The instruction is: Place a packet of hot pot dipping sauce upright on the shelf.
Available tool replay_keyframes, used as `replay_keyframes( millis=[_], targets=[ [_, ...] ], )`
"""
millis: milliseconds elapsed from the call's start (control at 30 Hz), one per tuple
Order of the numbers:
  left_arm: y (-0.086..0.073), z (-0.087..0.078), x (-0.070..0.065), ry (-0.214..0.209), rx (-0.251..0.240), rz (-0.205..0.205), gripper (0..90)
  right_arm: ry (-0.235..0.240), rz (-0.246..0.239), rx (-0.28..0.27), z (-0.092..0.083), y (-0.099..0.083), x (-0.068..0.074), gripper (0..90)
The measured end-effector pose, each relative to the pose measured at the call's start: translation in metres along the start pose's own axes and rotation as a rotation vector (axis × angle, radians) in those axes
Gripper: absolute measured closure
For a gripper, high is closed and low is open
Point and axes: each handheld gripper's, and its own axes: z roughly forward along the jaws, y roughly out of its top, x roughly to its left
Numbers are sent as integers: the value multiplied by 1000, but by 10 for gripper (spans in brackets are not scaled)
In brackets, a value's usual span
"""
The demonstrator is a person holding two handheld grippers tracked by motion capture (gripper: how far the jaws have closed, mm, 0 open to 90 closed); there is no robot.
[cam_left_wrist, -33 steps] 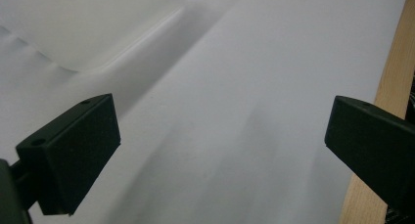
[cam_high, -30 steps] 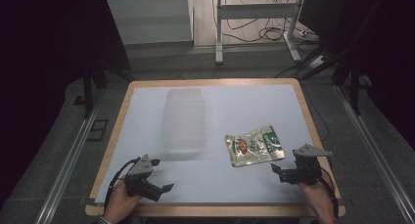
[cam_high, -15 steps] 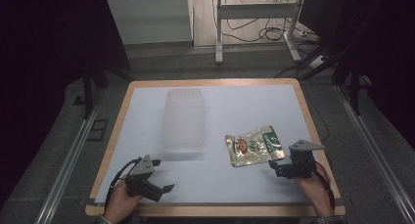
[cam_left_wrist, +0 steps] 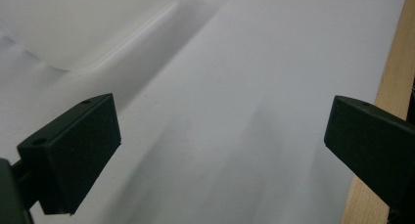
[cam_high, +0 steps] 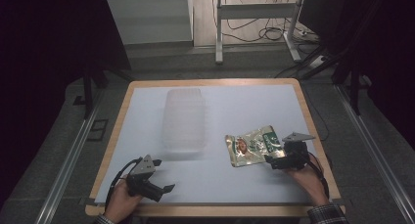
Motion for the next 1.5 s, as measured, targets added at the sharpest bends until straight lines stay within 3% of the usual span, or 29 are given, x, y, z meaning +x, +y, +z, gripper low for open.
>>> replay_keyframes(
  millis=[300, 633, 667, 833, 900, 967, 1100, 1267, 1300, 1367, 1400, 1433, 1467, 1500],
  targets=[
    [0, 0, 0, -5, 0, -2, 3, 15, 2, 67, 16, 10, -3, 23],
    [0, 0, 0, -6, 0, -2, 3, 60, -15, 55, 15, 15, -1, 197],
    [0, 0, 1, -6, 1, -2, 3, 61, -18, 27, 12, 18, 1, 251],
    [0, 1, 0, -5, 4, 0, 3, 60, -33, 4, 10, 26, 6, 357],
    [0, 2, 0, -7, 7, 1, 3, 28, -47, 15, 13, 31, 10, 443],
    [0, 2, 0, -7, 7, 1, 3, 38, -42, 30, 17, 33, 12, 485],
    [0, 2, 0, -7, 10, 4, 3, 24, -68, 74, 26, 38, 20, 528],
    [0, 2, 0, -8, 14, 6, 3, 14, -68, 89, 32, 46, 23, 528],
    [0, 2, 0, -8, 14, 5, 3, 16, -69, 90, 34, 47, 24, 553],
    [0, 2, 0, -8, 15, 6, 3, 16, -80, 107, 38, 51, 24, 692],
    [0, 2, 0, -8, 15, 6, 3, 16, -80, 107, 38, 51, 24, 692],
    [0, 2, 0, -8, 15, 7, 3, 3, -92, 113, 39, 54, 27, 789],
    [0, 2, 0, -8, 15, 7, 3, 3, -92, 113, 39, 54, 27, 789],
    [0, 2, 0, -7, 15, 8, 3, -8, -103, 123, 38, 55, 30, 860]
  ],
)
